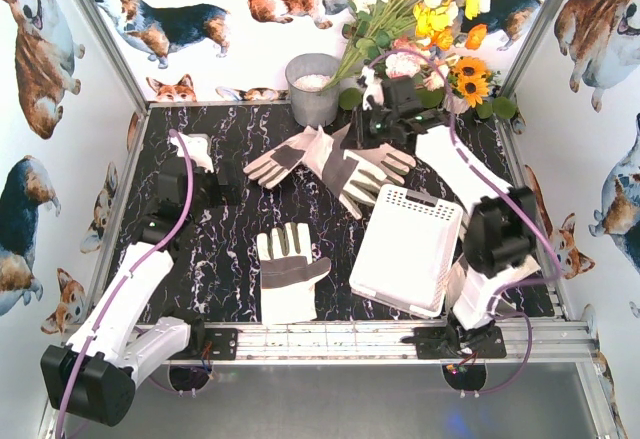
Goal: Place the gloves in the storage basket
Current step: Pick up the glove from the center of the board, then turn over the glove.
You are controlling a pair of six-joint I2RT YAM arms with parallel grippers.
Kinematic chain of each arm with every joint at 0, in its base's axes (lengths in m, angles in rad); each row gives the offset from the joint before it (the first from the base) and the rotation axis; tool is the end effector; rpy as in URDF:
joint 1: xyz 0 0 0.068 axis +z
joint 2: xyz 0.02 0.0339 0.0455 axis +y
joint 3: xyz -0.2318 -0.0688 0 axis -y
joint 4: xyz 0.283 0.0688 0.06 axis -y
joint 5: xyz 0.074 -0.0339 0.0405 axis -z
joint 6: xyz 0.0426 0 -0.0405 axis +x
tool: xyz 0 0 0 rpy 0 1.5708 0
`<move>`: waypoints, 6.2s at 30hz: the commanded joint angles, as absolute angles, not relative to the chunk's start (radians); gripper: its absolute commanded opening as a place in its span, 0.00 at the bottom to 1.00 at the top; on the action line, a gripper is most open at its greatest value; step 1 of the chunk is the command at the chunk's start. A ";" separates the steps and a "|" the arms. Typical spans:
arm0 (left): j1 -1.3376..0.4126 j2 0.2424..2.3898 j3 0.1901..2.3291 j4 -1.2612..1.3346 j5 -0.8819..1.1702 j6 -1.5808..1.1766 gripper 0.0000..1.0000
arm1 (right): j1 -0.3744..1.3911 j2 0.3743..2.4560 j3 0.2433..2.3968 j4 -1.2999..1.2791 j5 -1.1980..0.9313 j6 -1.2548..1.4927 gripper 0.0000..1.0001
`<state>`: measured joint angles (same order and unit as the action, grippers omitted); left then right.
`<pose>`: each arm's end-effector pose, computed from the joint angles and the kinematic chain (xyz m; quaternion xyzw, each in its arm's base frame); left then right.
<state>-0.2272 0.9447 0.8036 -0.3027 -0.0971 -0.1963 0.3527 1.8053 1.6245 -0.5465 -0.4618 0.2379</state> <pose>0.2717 -0.0586 0.2710 -0.0129 0.8447 -0.0720 0.5302 0.4127 0.1722 0.2725 -0.1445 0.8813 0.3157 0.3205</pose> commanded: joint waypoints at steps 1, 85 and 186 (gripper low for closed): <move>-0.221 0.923 0.809 -0.275 -0.050 -0.177 1.00 | 0.358 1.668 1.603 -0.508 -0.556 0.209 0.00; -1.040 1.128 1.024 -0.327 -0.323 -0.090 0.00 | 0.620 1.193 1.066 -0.439 -0.273 1.358 0.94; -0.825 0.787 0.559 0.594 0.113 -0.895 0.35 | 0.477 0.825 0.926 0.147 -0.887 0.656 0.00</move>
